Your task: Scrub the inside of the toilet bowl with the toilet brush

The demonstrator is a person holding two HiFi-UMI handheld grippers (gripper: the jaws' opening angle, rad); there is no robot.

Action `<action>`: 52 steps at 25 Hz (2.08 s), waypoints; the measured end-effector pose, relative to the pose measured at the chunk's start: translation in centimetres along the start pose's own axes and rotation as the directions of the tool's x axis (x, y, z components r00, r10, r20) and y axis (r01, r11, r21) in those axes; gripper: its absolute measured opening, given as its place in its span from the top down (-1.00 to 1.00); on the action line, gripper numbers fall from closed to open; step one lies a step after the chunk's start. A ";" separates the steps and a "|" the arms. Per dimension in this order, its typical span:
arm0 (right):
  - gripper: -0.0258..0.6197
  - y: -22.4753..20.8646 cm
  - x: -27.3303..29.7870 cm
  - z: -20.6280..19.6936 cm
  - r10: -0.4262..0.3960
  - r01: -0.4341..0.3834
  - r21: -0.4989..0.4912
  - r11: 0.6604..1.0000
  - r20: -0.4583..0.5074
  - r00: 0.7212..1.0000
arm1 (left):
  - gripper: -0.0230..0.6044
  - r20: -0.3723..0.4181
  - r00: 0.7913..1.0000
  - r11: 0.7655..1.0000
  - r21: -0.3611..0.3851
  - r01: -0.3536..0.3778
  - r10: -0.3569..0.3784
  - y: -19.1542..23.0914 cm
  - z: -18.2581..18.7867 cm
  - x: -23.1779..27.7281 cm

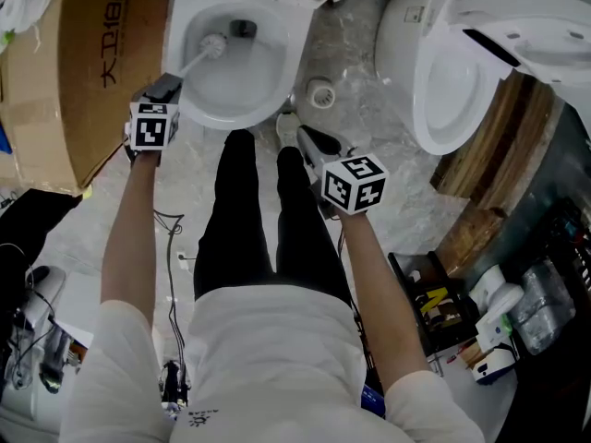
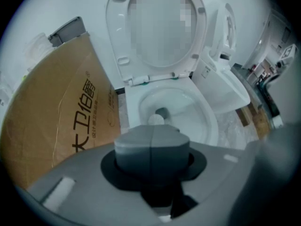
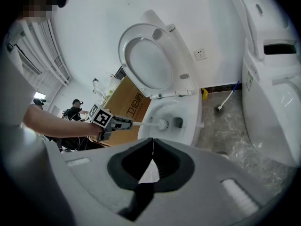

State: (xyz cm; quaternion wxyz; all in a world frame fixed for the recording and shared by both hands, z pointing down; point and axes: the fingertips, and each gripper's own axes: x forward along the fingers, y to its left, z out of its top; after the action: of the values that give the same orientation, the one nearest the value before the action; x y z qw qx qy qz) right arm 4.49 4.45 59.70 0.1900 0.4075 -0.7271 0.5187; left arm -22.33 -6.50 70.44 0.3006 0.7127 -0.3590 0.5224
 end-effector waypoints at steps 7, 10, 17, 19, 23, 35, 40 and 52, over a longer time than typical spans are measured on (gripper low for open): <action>0.92 -0.4 -0.8 -0.6 0.005 -0.005 -0.009 1.000 -0.001 1.000 | 0.46 -0.040 0.999 0.999 -0.038 0.020 -0.022 -3.4 -3.1 0.2; 0.92 -0.4 -1.3 -1.1 0.009 -0.009 -0.013 1.000 -0.002 1.000 | 0.46 -0.050 0.998 0.999 -0.044 0.032 -0.035 -5.0 -3.8 0.7; 0.92 -1.2 -2.8 -2.7 0.009 -0.009 -0.024 1.000 -0.008 1.000 | 0.46 -0.049 0.997 0.997 -0.052 0.051 -0.053 -7.7 -3.5 1.6; 0.92 -1.3 -3.2 -3.0 0.010 -0.010 -0.029 1.000 -0.008 1.000 | 0.46 -0.045 0.998 0.999 -0.037 0.030 -0.032 -8.1 -3.0 1.6; 0.92 -1.4 -4.4 -3.3 0.014 -0.014 -0.047 0.999 -0.006 1.000 | 0.46 -0.040 0.998 0.998 -0.040 0.045 -0.046 -9.9 -2.8 1.2; 0.92 2.0 -8.7 0.5 0.087 -0.083 -0.203 0.976 0.010 0.996 | 0.46 0.054 0.999 0.991 -0.135 0.009 -0.002 -13.2 -2.0 -6.7; 0.92 4.5 -11.4 2.2 0.134 -0.137 -0.332 0.933 -0.034 0.990 | 0.46 0.155 0.988 0.982 -0.190 0.013 0.017 -14.3 -0.3 -13.1; 0.92 12.0 -21.2 7.8 0.276 -0.221 -0.493 0.842 0.040 0.960 | 0.46 0.407 0.901 0.953 -0.302 -0.022 0.149 -17.3 2.0 -30.0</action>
State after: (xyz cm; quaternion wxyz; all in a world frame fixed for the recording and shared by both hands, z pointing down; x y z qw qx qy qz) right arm 8.82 7.25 34.66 0.1768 0.2771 -0.8895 0.3175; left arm -12.92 7.56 40.16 0.2927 0.7408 -0.5196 0.3089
